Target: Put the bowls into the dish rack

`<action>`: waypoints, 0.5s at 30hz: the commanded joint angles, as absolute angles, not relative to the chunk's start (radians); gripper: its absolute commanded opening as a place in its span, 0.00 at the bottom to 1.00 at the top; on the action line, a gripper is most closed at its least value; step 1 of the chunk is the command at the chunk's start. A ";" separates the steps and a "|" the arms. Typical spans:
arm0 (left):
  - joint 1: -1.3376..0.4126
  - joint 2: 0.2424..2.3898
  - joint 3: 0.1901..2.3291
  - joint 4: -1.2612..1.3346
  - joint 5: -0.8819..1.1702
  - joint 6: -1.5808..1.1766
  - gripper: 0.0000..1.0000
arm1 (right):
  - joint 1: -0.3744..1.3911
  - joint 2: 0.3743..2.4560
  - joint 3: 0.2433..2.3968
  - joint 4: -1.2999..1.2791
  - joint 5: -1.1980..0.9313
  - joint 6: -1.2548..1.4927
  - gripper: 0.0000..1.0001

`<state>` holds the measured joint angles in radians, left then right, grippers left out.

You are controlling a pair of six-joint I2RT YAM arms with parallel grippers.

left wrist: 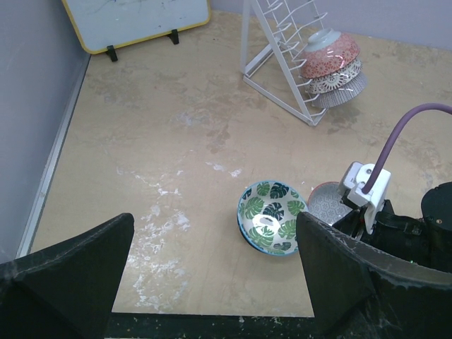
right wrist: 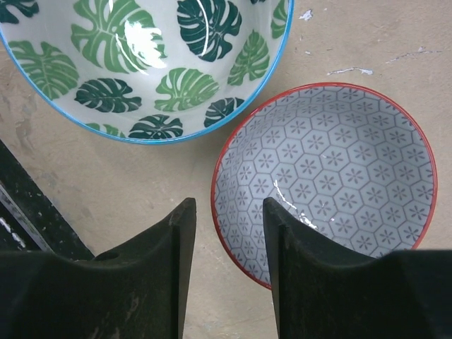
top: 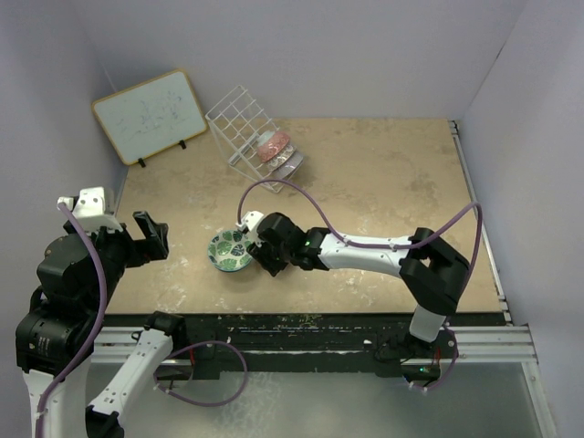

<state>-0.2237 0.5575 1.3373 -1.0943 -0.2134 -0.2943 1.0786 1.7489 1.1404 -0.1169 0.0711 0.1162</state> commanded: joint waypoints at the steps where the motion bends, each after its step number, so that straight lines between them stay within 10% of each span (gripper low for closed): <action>1: -0.221 0.552 1.364 -1.091 -0.225 -0.284 0.99 | 1.100 1.750 1.161 -0.109 0.099 0.099 0.44; 15: -0.221 0.538 1.362 -1.104 -0.233 -0.286 0.99 | 1.113 1.791 1.157 -0.116 0.169 0.111 0.42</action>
<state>-0.2237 0.5446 1.3373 -1.1191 -0.2176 -0.2943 1.1080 1.7966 1.1404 -0.1230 0.1207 0.1127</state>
